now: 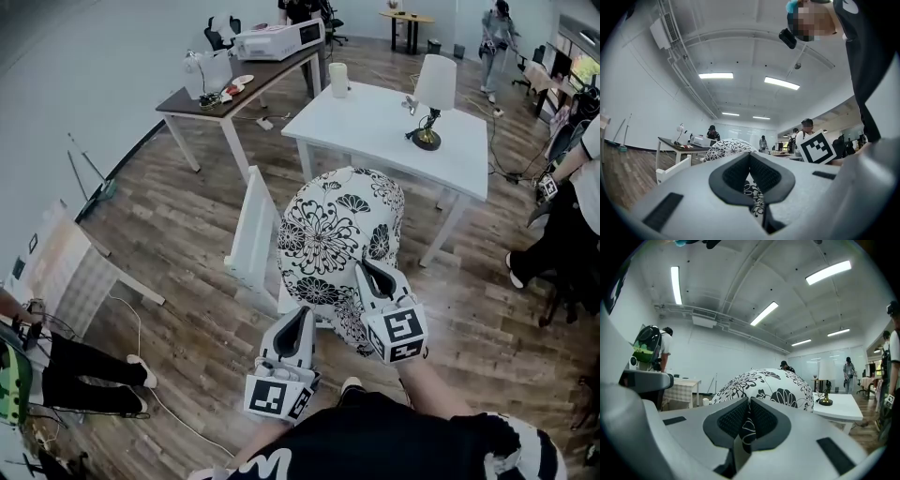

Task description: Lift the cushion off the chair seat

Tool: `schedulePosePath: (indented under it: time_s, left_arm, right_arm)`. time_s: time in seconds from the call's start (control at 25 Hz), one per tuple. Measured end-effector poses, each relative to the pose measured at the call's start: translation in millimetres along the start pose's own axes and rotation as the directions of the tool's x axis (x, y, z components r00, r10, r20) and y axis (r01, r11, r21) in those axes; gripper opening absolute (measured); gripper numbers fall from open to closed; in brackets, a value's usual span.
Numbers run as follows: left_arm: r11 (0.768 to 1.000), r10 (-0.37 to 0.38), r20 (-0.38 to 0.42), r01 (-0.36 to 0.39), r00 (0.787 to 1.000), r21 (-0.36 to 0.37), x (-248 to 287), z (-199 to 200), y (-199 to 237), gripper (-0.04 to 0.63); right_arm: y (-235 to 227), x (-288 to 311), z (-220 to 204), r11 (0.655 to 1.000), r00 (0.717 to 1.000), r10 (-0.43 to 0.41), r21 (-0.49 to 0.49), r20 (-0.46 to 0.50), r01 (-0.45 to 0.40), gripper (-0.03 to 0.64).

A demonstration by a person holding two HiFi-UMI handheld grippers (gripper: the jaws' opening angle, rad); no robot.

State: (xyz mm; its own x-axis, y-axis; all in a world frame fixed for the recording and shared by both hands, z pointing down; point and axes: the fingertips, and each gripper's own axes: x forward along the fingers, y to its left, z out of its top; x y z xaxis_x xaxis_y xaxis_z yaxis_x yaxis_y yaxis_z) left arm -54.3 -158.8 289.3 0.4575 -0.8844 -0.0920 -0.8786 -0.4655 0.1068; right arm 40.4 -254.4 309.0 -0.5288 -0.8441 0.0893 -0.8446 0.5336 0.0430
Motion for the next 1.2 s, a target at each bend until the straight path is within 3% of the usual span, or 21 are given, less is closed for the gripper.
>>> schedulePosePath:
  time_s: [0.28, 0.52, 0.76, 1.2]
  left_arm:
    - [1.0, 0.007, 0.02, -0.007, 1.0, 0.012, -54, 15, -1, 0.005]
    - [1.0, 0.016, 0.022, -0.016, 1.0, 0.022, -114, -11, -12, 0.006]
    - [1.0, 0.007, 0.027, -0.007, 1.0, 0.014, -148, 24, -22, 0.006]
    - [0.999, -0.046, 0.011, 0.046, 0.999, -0.002, -201, 53, -38, 0.005]
  right_arm:
    - [46, -33, 11, 1.0, 1.0, -0.001, -0.008, 0.03, 0.002, 0.031]
    - [89, -71, -20, 0.999, 0.999, 0.011, 0.04, 0.05, -0.013, 0.031]
    - [116, -99, 9, 0.996, 0.998, 0.013, 0.083, 0.054, -0.017, 0.031]
    - [158, -146, 32, 0.994, 0.998, -0.03, 0.104, 0.052, 0.024, 0.031]
